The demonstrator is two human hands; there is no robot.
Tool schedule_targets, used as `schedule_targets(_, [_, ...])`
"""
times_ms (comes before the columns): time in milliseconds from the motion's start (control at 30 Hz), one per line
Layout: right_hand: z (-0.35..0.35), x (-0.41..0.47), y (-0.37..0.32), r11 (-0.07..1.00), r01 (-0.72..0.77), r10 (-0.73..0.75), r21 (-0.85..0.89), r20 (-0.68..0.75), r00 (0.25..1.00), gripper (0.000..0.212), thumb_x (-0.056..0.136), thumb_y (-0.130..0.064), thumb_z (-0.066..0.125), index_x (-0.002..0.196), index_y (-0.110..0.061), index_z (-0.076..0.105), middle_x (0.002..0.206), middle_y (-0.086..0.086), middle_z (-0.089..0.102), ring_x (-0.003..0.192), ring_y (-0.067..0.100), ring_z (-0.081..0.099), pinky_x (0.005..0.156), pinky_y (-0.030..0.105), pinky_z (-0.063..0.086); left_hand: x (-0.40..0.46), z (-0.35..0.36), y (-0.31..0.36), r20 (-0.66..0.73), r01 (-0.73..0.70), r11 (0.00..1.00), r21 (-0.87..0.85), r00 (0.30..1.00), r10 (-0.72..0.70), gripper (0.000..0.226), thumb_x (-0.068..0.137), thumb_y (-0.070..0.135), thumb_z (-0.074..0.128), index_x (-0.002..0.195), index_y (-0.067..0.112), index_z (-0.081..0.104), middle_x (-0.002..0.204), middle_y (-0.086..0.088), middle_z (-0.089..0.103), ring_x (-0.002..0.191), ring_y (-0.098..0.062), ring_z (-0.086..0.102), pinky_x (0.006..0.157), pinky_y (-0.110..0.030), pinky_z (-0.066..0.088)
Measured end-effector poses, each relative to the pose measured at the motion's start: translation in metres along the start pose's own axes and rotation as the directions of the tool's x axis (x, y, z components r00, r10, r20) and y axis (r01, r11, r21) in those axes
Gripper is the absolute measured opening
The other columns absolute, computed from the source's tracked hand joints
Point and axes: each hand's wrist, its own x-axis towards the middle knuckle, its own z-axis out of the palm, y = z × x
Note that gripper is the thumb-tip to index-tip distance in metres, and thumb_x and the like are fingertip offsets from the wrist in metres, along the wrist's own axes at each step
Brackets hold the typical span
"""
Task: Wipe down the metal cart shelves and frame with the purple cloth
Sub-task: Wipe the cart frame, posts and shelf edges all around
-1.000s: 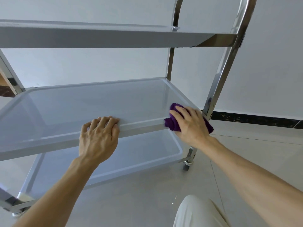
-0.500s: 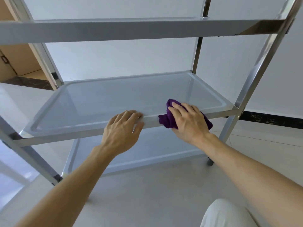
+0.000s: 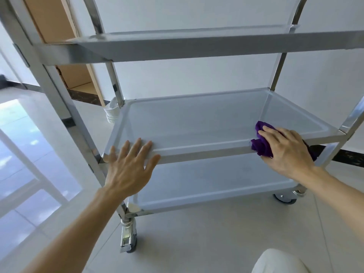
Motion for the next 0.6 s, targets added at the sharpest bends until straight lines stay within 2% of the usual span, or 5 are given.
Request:
schedule_targets(133, [0.001,-0.002,-0.032,1.0,-0.005,0.005,-0.005,-0.081,0.997,0.07,0.065,-0.023,0.088,0.125,-0.001,0.062,0.131,0.019,0.062,0.117,0.045,0.055,0.095,0.057,0.043,0.0,0.005,0.001,-0.025,0.002,1.0,-0.024,1.0,-0.003,0.082,0.086,0.073,-0.01,0.155,0.039,0.018,0.165,0.007,0.017,0.152,-0.025,0.012,0.12,-0.054,0.005])
schedule_targets(233, [-0.008,0.002,-0.089,0.997,0.053,-0.046,0.049,-0.129,0.991,0.066,0.063,-0.024,0.086,0.122,-0.003,0.065,0.13,0.017,0.064,0.115,0.044,0.058,0.094,0.055,0.045,-0.001,0.006,0.001,-0.04,-0.009,1.0,-0.03,0.999,0.008,0.082,0.087,0.073,-0.008,0.155,0.038,0.02,0.165,0.007,0.018,0.151,-0.025,0.013,0.12,-0.054,0.005])
schedule_targets(433, [-0.019,0.012,-0.206,0.979,0.177,-0.174,0.101,-0.042,0.984,0.065,0.079,-0.029,0.071,0.138,-0.011,0.05,0.147,0.012,0.049,0.132,0.039,0.044,0.109,0.056,0.033,-0.003,0.005,0.0,-0.037,-0.005,1.0,-0.021,0.999,0.004,0.083,0.086,0.074,-0.008,0.156,0.038,0.019,0.165,0.007,0.016,0.152,-0.025,0.011,0.121,-0.053,0.002])
schedule_targets(500, [-0.02,0.015,-0.208,0.97,0.224,-0.222,0.099,-0.026,0.975,0.069,0.081,-0.028,0.07,0.143,-0.013,0.045,0.151,0.009,0.045,0.135,0.036,0.042,0.111,0.053,0.033,-0.006,0.002,-0.003,-0.046,-0.009,1.0,-0.024,0.999,0.008,0.084,0.086,0.074,-0.007,0.156,0.037,0.021,0.165,0.007,0.019,0.152,-0.024,0.013,0.121,-0.052,0.003])
schedule_targets(600, [-0.024,0.014,-0.174,0.946,0.286,-0.281,0.15,-0.058,0.958,0.074,0.07,-0.026,0.079,0.139,-0.016,0.054,0.147,0.004,0.052,0.129,0.031,0.052,0.105,0.047,0.043,-0.011,-0.001,-0.004,-0.072,-0.03,0.999,-0.04,0.997,0.027,0.083,0.087,0.073,-0.004,0.154,0.036,0.028,0.163,0.006,0.025,0.151,-0.025,0.018,0.119,-0.053,0.007])
